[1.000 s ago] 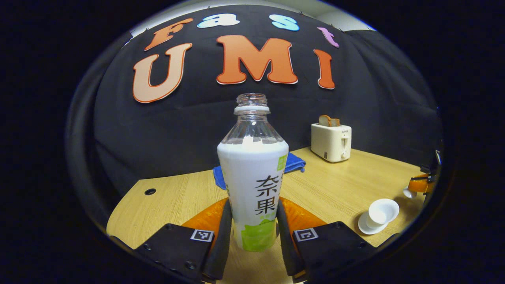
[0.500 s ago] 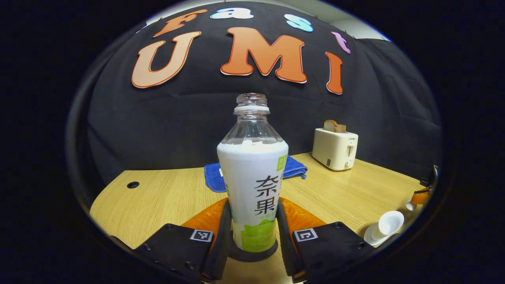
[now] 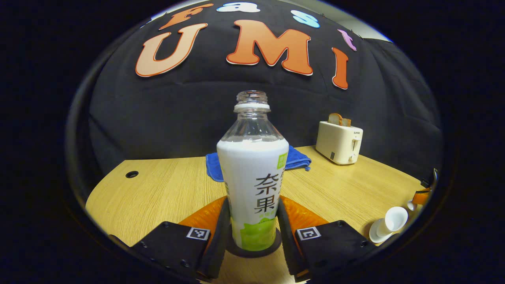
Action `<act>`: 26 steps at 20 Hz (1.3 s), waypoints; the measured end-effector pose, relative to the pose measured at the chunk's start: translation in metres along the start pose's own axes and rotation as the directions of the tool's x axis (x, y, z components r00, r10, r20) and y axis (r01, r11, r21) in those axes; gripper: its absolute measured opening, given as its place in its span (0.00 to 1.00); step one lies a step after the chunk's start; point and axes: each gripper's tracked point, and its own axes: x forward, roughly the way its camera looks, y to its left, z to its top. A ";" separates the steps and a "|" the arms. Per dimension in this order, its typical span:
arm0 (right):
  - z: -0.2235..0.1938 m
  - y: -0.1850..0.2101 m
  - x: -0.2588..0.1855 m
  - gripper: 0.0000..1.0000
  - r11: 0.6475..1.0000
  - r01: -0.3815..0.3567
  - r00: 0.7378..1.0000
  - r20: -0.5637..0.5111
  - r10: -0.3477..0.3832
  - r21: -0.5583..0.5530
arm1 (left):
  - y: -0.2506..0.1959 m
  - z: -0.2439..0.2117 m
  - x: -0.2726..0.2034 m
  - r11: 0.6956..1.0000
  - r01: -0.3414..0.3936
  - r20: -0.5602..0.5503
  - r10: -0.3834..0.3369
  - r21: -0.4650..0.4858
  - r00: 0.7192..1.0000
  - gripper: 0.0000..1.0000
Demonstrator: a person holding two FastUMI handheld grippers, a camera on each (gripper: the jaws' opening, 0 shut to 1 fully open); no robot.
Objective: Open the teacup lid with one hand, grasp the water bottle and pour water into the teacup with the other hand; after pouring, place the water bottle on the coaster and then close the teacup lid.
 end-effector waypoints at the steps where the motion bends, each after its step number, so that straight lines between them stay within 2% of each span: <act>1: 0.000 0.000 0.000 0.22 1.000 0.001 1.000 0.002 -0.001 0.002 | 0.000 0.001 0.001 1.000 0.000 0.004 0.000 -0.001 1.000 0.67; 6: 0.001 0.000 0.000 0.22 1.000 0.002 1.000 0.004 -0.002 0.001 | 0.006 -0.004 -0.003 0.999 -0.035 -0.017 0.035 -0.003 0.999 0.73; 8: 0.001 0.001 -0.001 0.22 1.000 0.001 1.000 0.004 -0.001 -0.001 | 0.008 -0.003 -0.007 0.999 -0.044 -0.013 0.044 -0.003 0.999 0.86; 9: 0.000 0.001 -0.001 0.22 1.000 0.001 1.000 0.003 -0.001 -0.001 | 0.007 -0.001 -0.006 0.999 -0.045 -0.004 0.045 -0.008 0.999 0.88; 11: 0.002 0.002 0.000 0.22 1.000 0.002 1.000 0.004 -0.002 -0.001 | 0.010 0.002 -0.007 0.997 -0.070 0.012 0.070 -0.021 0.997 0.86; 14: 0.008 0.015 -0.004 0.22 1.000 -0.021 1.000 0.021 0.021 -0.023 | 0.007 0.005 -0.013 0.996 -0.071 0.035 0.073 -0.048 0.997 0.98; 15: 0.011 0.018 -0.005 0.22 0.999 -0.028 0.999 0.027 0.028 -0.033 | 0.008 0.005 -0.015 0.996 -0.080 0.043 0.082 -0.040 0.996 0.96; 17: 0.021 0.022 -0.006 0.21 0.999 -0.032 0.998 0.046 0.034 -0.039 | 0.011 0.007 -0.022 0.995 -0.098 0.063 0.100 -0.023 0.993 0.99; 19: 0.030 0.027 -0.008 0.22 0.998 -0.040 0.997 0.069 0.043 -0.042 | 0.011 0.008 -0.030 0.993 -0.109 0.083 0.112 -0.036 0.990 0.96; 23: 0.049 0.058 -0.012 0.21 0.992 -0.098 0.988 0.109 0.107 -0.083 | 0.022 0.014 -0.047 0.981 -0.195 0.140 0.195 -0.017 0.971 0.97; 25: 0.056 0.078 -0.012 0.22 0.985 -0.141 0.981 0.124 0.152 -0.098 | 0.037 0.015 -0.056 0.960 -0.279 0.154 0.280 -0.026 0.948 0.98; 26: 0.058 0.089 -0.012 0.21 0.981 -0.160 0.976 0.129 0.173 -0.105 | 0.039 0.015 -0.058 0.954 -0.298 0.158 0.300 -0.035 0.941 0.96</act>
